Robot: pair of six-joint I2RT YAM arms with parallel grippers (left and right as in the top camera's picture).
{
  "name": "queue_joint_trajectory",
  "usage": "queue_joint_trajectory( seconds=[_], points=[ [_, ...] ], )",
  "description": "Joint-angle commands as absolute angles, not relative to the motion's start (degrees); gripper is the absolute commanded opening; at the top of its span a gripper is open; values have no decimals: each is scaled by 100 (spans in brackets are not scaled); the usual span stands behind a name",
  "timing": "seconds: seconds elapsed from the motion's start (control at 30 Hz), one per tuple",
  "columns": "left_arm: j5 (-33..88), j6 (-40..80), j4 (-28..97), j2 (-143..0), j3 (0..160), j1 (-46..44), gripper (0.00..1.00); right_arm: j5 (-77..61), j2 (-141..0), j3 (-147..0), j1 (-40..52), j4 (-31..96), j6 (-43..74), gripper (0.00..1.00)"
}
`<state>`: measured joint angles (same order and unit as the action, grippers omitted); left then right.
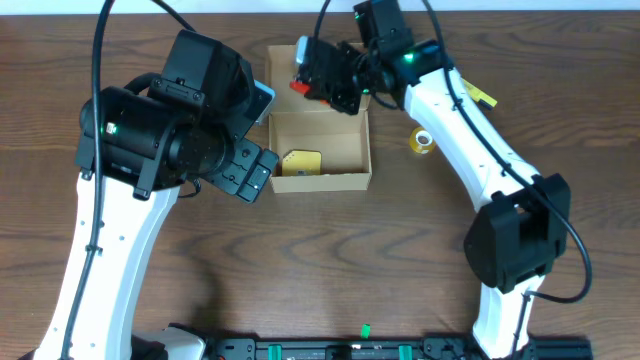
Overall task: Pack container
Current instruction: 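Carry the stapler left over the box with the right gripper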
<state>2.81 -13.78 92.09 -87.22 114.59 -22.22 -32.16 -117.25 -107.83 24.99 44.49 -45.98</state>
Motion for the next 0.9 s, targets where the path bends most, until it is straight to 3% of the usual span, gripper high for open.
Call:
queue_joint_trajectory(
  seconds=[0.0, 0.17, 0.87],
  points=[
    [255, -1417, 9351, -8665, 11550, -2215, 95, -3277, -11568, -10844, 2665, 4683, -5013, 1],
    [257, -1417, 9351, -8665, 11550, -2215, 95, -2274, -11572, -10547, 3118, 4831, -5365, 1],
    [255, -1417, 9351, -8665, 11550, -2215, 95, -1647, -12132, -10374, 3319, 4790, -6401, 1]
  ],
)
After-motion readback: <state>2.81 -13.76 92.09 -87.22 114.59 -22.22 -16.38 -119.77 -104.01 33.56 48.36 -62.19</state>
